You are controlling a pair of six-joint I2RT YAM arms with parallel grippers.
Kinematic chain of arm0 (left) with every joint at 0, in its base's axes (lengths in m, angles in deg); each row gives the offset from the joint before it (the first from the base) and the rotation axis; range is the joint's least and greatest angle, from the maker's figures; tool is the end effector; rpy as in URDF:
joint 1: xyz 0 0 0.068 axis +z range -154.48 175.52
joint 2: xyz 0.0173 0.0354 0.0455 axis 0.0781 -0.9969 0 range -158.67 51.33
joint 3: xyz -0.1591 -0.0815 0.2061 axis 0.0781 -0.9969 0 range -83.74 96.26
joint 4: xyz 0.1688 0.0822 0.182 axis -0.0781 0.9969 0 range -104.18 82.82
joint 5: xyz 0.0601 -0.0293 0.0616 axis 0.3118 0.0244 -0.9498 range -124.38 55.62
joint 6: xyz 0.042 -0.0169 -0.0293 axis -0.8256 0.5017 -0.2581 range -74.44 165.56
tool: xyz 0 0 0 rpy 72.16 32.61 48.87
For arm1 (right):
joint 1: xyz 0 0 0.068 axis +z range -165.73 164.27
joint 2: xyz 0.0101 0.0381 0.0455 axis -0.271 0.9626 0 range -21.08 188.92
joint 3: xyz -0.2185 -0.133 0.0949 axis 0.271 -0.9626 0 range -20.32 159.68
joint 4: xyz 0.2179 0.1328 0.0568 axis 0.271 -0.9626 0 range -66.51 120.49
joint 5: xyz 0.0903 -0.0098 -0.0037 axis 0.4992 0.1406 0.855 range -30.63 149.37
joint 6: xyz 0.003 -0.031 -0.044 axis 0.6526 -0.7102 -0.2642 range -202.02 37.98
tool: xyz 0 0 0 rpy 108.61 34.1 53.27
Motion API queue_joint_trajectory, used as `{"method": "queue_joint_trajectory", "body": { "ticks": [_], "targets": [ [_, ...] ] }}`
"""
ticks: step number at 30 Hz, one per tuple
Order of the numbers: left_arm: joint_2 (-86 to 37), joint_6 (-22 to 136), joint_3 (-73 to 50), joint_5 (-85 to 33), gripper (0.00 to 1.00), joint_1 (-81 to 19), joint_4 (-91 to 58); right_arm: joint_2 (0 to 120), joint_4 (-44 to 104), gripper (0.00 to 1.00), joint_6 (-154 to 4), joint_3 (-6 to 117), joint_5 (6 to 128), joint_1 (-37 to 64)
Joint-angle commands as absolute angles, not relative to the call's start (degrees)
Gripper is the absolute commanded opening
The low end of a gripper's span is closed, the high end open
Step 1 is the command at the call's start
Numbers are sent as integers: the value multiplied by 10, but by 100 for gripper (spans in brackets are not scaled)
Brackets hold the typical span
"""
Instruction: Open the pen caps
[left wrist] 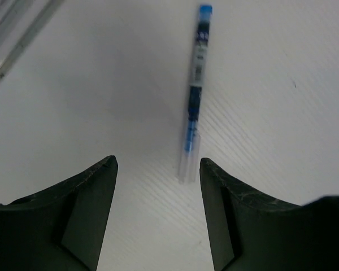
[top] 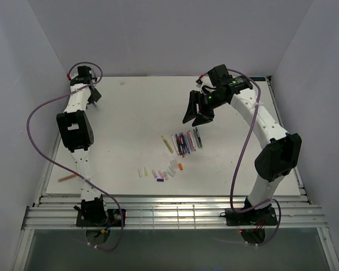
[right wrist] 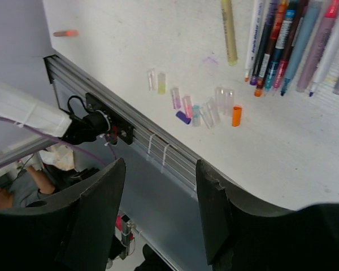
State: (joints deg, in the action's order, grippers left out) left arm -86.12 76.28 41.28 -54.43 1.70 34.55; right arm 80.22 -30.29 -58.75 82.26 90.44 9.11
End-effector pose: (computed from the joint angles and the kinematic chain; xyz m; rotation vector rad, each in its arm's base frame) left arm 0.5142 0.0679 0.2038 -0.9216 2.3945 0.3027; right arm 0.3266 0.1714 0.3479 -0.2422 2.7036 0.9879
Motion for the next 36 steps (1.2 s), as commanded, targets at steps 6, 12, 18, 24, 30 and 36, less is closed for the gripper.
{"method": "queue_joint_trajectory", "body": {
  "ticks": [6,12,18,24,30,36],
  "targets": [
    [-868,674,460,-499,70,49,226,833,-353,59,-583,894,952,91],
    [-889,671,460,-446,70,63,190,829,-357,59,-595,884,936,88],
    [-910,671,465,-453,69,64,188,821,-354,59,-601,865,924,85],
    [-912,688,445,-467,66,63,189,797,-348,59,-606,818,911,78],
    [-935,671,459,-471,52,52,207,788,-344,59,-608,810,909,74],
    [-954,652,461,-508,52,39,247,775,-344,59,-617,794,907,67]
  ]
}}
